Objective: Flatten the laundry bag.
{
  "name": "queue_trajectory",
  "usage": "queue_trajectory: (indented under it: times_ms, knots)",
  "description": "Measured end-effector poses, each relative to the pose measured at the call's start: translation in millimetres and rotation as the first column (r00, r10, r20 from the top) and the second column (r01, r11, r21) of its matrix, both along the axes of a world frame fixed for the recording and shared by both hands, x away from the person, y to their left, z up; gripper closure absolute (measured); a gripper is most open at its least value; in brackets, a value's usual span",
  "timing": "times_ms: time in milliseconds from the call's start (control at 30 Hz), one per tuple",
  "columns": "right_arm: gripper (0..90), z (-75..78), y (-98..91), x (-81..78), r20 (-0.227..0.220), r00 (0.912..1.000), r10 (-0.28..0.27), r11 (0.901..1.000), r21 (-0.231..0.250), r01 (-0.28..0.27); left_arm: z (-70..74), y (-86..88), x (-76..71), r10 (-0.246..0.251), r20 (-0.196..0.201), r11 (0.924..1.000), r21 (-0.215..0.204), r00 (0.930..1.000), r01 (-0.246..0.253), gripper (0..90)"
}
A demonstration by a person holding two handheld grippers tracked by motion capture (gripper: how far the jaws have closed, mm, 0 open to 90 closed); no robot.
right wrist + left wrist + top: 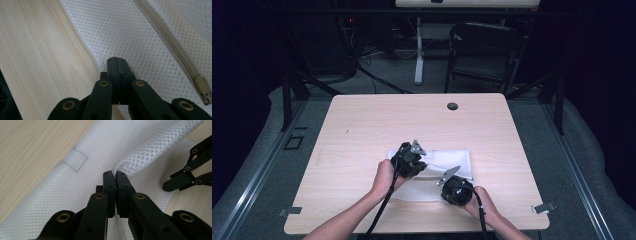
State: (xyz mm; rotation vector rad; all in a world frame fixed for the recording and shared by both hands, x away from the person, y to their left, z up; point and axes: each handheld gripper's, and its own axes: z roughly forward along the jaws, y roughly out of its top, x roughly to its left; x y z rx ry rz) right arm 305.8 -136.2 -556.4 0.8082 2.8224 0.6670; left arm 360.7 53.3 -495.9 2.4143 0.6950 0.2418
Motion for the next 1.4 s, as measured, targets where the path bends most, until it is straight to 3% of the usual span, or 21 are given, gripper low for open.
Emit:
queue_trajectory:
  times_ms: [333, 767, 1400]
  knots:
    - [90.0, 0.2, -0.3, -0.4, -0.013, 0.9999, 0.005, 1.0000, 0.005, -0.005, 10.6, -0.2, 7.1, 0.009, 0.027, 0.9999, 0.006, 0.9996, -0.009, 87.9]
    - [90.0, 0.4, -0.4, -1.6, -0.024, 0.9996, 0.015, 0.9999, 0.003, -0.015, 28.9, -0.7, 18.8, 0.013, 0.073, 0.9984, 0.054, 0.9973, -0.017, 87.8]
    - [90.0, 1.4, -1.3, -4.7, -0.058, 0.9977, 0.036, 0.9994, 0.003, -0.036, 50.7, 4.3, 34.9, 0.056, 0.125, 0.9959, 0.063, 0.9906, -0.065, 87.9]
